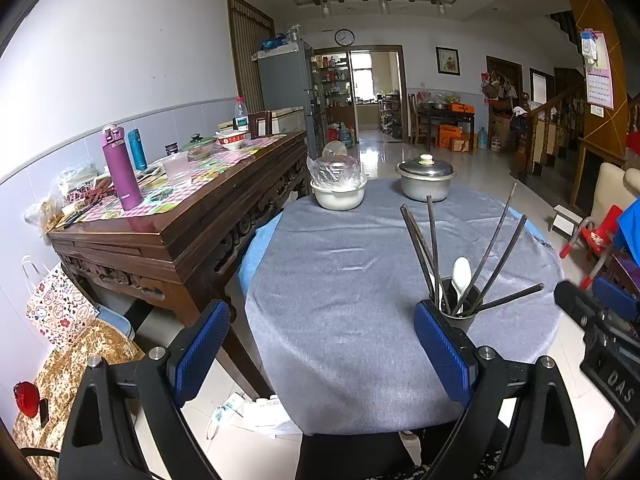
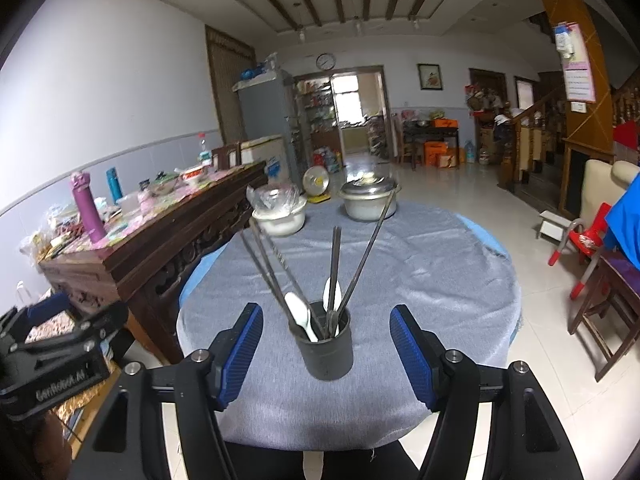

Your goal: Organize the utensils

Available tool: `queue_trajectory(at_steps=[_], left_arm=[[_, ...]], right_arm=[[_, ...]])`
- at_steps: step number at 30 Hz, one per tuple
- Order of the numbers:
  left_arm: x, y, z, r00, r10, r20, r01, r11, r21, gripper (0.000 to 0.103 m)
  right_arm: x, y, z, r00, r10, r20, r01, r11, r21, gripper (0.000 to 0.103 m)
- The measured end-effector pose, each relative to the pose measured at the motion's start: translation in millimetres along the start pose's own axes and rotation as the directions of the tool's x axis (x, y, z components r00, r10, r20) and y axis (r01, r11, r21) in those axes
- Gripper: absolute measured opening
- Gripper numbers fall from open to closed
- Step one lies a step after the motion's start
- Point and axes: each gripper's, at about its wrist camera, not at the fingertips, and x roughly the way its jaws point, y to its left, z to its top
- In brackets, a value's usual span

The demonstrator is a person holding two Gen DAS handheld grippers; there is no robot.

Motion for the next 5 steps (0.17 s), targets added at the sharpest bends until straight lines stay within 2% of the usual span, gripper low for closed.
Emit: queue_trajectory(at_steps=[3,5], left_arm=[[25.9,16.4,2.0,0.999,-0.02,-0.029,0.017,0.997,-0.073,0.093],[51.0,30.8,4.2,0.998,0.011,-0.056,-0.017,0.993,-0.119,0.093]], right_arm=[[17.4,-21.7,-10.5,0.997,0.024,-0.071,-0.022,0.999,0.04,0.071],[29.3,-48.7,-18.4,0.993,-0.016,-0.12,0.027,0.996,0.089,0.071]])
